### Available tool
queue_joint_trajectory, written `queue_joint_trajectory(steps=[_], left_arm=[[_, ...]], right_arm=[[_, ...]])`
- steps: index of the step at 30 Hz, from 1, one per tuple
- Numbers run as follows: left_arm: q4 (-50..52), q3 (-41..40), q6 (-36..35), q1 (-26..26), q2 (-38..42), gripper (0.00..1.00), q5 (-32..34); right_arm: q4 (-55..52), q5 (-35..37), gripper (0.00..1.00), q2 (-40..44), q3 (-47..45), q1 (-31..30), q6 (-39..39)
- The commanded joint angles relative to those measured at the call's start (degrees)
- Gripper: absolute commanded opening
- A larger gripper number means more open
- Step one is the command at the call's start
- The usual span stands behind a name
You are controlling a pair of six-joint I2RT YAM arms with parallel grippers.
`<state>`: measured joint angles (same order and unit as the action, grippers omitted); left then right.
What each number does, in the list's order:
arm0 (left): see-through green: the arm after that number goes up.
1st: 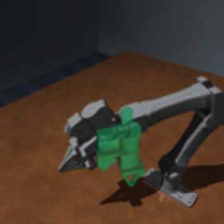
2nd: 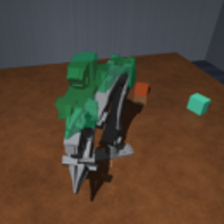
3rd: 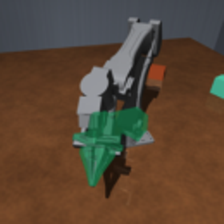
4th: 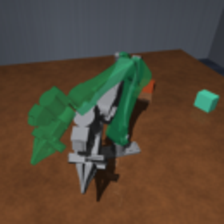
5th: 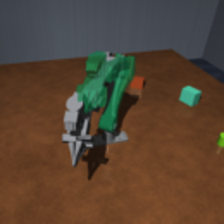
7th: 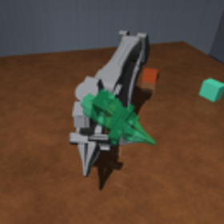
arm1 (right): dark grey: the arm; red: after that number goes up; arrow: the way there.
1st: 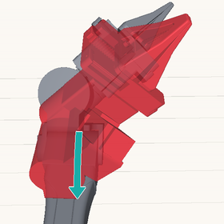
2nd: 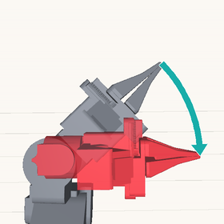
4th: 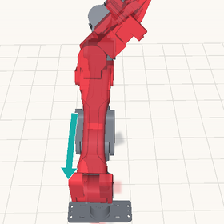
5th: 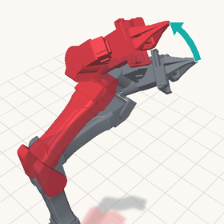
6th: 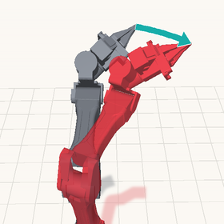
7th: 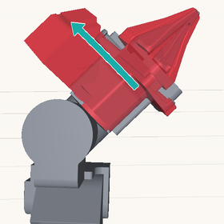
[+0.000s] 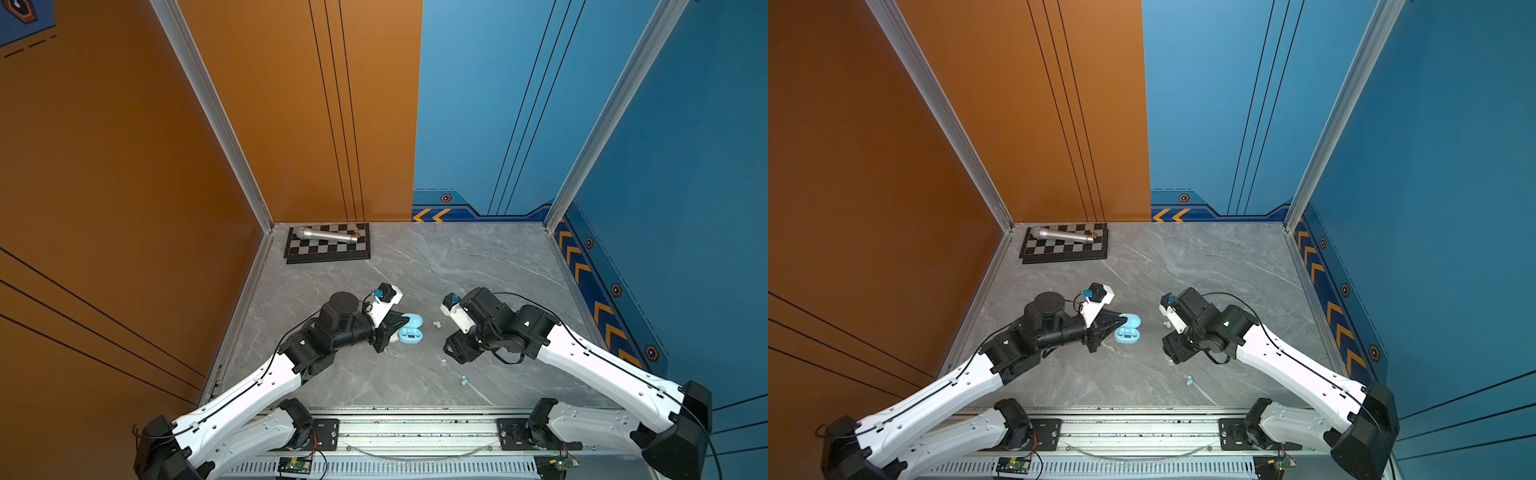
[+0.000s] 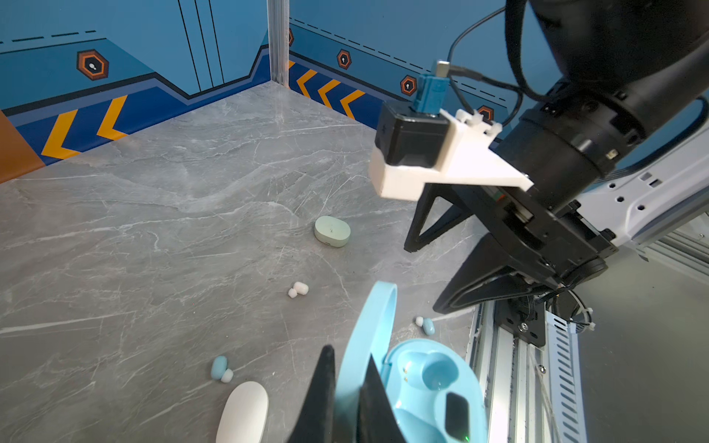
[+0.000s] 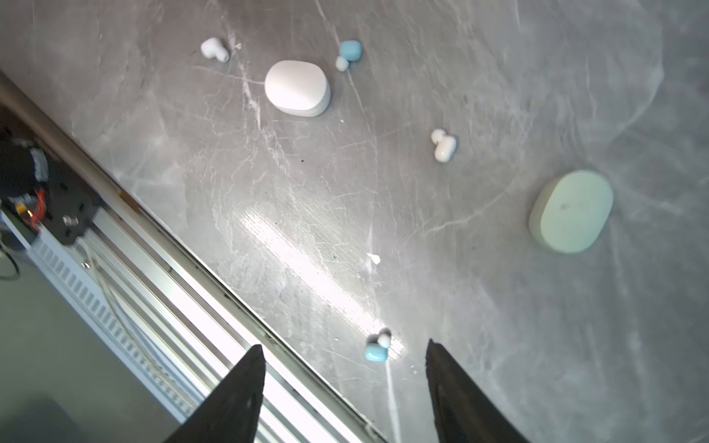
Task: Insert wireless bluetooth earbuds into charging case
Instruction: Pick up the wireless bluetooth earbud from the bottom-center of the table.
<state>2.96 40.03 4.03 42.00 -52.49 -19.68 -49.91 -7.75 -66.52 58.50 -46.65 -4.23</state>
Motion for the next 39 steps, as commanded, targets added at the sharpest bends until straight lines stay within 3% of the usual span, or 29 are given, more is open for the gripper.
queue_joint_trajectory(steps=[1,4,6,10,15,26,39], left_arm=[[-1.5,-0.9,1.4,-0.4,2.7,0.00,0.4],[-0.9,-1.8,1.4,-0.6,4.7,0.00,1.0],[-0.9,-2.9,1.4,-0.7,5.8,0.00,1.2],[-0.4,-4.7,1.6,-1.1,7.7,0.00,2.4],[-0.5,-6.6,2.0,-1.7,9.3,0.00,3.3],[0.4,-6.8,2.2,-3.3,9.9,0.00,2.7],[1.3,-6.3,1.9,-4.2,10.1,0.00,2.2]], right_arm=[[-2.6,-0.8,0.70,-0.6,0.2,-0.4,30.6],[-3.7,-0.5,0.70,2.8,-6.0,-1.4,51.7],[-2.8,1.4,0.70,4.2,-9.2,-1.7,58.1],[-2.7,1.9,0.69,3.9,-12.9,-4.2,63.2],[-2.5,5.6,0.69,1.1,-17.4,-8.8,65.7],[6.4,8.9,0.64,-4.0,-19.9,-9.7,62.8],[8.6,9.8,0.46,-11.6,-18.5,-10.4,64.3]])
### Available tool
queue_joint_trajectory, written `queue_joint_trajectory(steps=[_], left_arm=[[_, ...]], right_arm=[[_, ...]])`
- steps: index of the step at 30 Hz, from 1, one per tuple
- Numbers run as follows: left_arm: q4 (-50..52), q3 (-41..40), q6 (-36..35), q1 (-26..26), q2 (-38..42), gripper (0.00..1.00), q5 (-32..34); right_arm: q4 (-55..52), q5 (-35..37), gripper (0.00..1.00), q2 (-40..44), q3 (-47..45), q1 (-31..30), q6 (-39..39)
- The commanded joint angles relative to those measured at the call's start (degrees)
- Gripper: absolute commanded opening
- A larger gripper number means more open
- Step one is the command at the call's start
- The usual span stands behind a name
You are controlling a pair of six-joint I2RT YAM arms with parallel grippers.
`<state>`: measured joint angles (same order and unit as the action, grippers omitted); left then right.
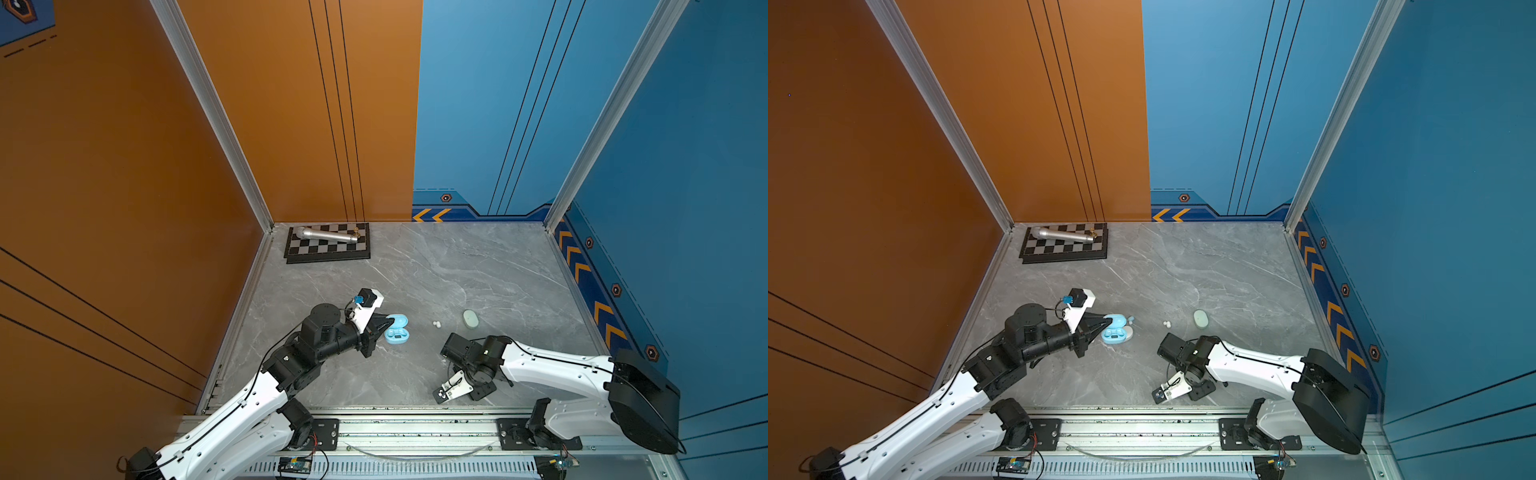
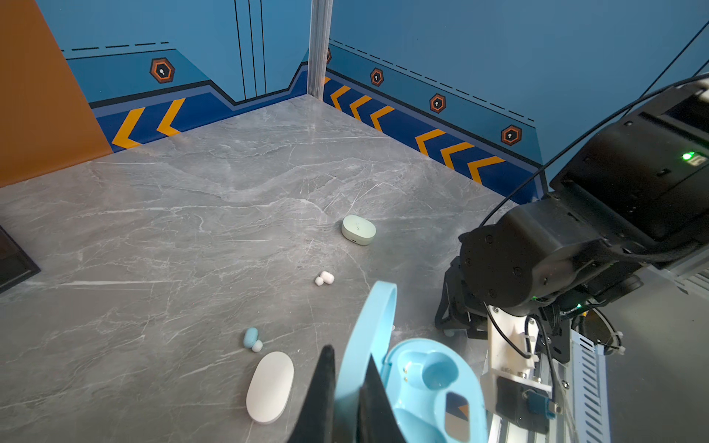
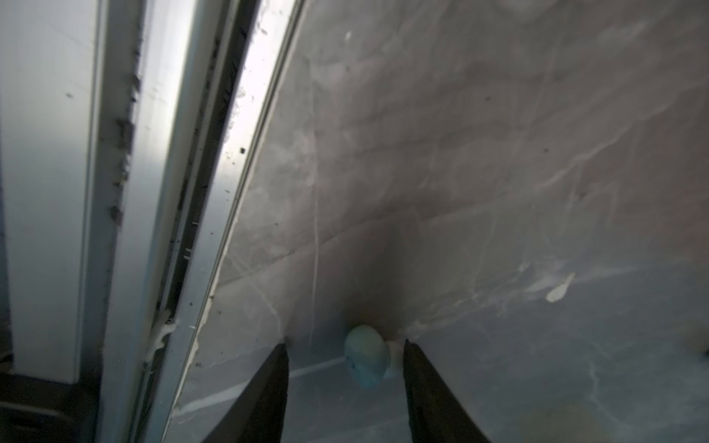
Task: Insert wireless bluetooth earbuds into charging case
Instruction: Pick up the wireless bluetooth earbud from the bottom-center of the table.
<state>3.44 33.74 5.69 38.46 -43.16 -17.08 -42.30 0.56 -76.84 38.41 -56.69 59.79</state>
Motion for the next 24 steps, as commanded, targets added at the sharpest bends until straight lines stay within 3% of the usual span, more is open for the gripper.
queue_joint_trajectory(steps=[1,17,24], left_arm=[[0.8,0.0,0.2,-0.8,0.8,0.00,-0.5],[1.8,0.3,0.3,-1.4,1.4,0.00,-0.9],[1.2,0.0,0.6,-1.5,1.1,0.00,-0.8]], right_arm=[[1.0,1.7,0.44,-1.6,1.7,-0.3,0.2],[2.1,3.3,0.17,-3.6,3.4,0.2,-2.3],[3.0,-0.7,0.12,-1.7,6.2,3.3,-11.6]])
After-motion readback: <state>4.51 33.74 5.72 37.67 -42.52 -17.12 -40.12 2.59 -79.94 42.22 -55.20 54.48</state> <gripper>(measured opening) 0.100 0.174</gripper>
